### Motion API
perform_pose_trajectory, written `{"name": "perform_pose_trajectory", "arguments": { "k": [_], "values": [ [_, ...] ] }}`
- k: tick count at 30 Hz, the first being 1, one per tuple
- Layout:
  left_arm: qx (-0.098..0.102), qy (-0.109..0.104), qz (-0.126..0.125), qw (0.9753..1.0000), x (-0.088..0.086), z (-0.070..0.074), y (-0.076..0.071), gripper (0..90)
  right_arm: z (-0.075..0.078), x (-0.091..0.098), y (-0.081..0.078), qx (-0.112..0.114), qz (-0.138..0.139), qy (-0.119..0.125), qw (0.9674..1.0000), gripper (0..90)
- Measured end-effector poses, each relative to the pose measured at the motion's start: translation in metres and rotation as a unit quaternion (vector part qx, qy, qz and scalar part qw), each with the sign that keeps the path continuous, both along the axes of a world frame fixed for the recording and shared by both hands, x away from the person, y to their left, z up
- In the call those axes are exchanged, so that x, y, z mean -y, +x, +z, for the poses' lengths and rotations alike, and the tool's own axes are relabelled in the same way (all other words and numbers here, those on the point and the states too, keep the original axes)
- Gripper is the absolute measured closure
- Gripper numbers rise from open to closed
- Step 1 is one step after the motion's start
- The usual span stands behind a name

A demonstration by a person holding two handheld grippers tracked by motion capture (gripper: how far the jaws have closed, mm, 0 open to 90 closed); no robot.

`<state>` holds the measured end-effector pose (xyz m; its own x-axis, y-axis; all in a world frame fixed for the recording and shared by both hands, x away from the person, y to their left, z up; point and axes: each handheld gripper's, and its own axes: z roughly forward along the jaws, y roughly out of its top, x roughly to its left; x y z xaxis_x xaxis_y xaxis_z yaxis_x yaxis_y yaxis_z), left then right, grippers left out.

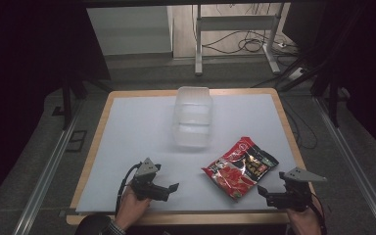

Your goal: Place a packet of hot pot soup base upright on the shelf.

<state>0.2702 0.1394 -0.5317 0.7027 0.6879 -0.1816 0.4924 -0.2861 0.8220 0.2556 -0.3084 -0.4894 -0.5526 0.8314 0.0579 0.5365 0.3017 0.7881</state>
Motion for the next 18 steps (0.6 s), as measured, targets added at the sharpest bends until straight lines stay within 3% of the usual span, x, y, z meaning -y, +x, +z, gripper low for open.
{"name": "perform_pose_trajectory", "arguments": {
  "k": [6,11,15,18],
  "values": [
    [0.002,0.028,-0.01,0.9995,0.0075,-0.0001,-0.003,0.5,-0.0002,0.0022,-0.0001,0.012,0.015,-0.018,0.9996,0.5],
    [-0.003,0.033,-0.011,0.9994,0.0083,-0.0009,-0.0024,0.7,-0.0015,0.0024,0.0011,0.011,0.02,-0.016,0.9996,0.2],
    [-0.006,0.032,-0.007,0.9995,0.0063,-0.0006,-0.0021,0.9,0.0017,0.0009,-0.0007,0.03,0.028,-0.012,0.9991,0.8],
    [-0.007,0.032,-0.008,0.9994,0.0061,-0.0008,-0.0025,1.0,0.0019,0.0015,-0.0003,0.03,0.024,-0.011,0.9992,1.0]
  ]
}}
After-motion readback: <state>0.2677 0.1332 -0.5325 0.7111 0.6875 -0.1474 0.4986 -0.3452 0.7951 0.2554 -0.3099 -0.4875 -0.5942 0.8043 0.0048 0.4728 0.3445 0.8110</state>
